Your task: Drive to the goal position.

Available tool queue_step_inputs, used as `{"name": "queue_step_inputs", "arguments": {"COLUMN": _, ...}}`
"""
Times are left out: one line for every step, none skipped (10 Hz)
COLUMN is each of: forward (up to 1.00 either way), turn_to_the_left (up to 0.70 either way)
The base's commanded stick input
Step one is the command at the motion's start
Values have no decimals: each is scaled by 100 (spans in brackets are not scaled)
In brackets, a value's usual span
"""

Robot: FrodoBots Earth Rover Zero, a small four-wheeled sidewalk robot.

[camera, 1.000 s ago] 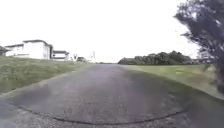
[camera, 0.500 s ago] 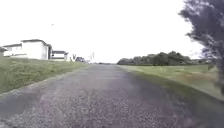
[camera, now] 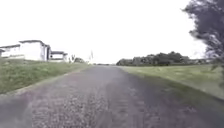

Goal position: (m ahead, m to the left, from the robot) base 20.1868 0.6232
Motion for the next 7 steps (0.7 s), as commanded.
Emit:
{"name": "queue_step_inputs", "arguments": {"forward": 70, "turn_to_the_left": 4}}
{"name": "queue_step_inputs", "arguments": {"forward": 70, "turn_to_the_left": 3}}
{"name": "queue_step_inputs", "arguments": {"forward": 70, "turn_to_the_left": 3}}
{"name": "queue_step_inputs", "arguments": {"forward": 70, "turn_to_the_left": 2}}
{"name": "queue_step_inputs", "arguments": {"forward": 70, "turn_to_the_left": 2}}
{"name": "queue_step_inputs", "arguments": {"forward": 70, "turn_to_the_left": 3}}
{"name": "queue_step_inputs", "arguments": {"forward": 70, "turn_to_the_left": 2}}
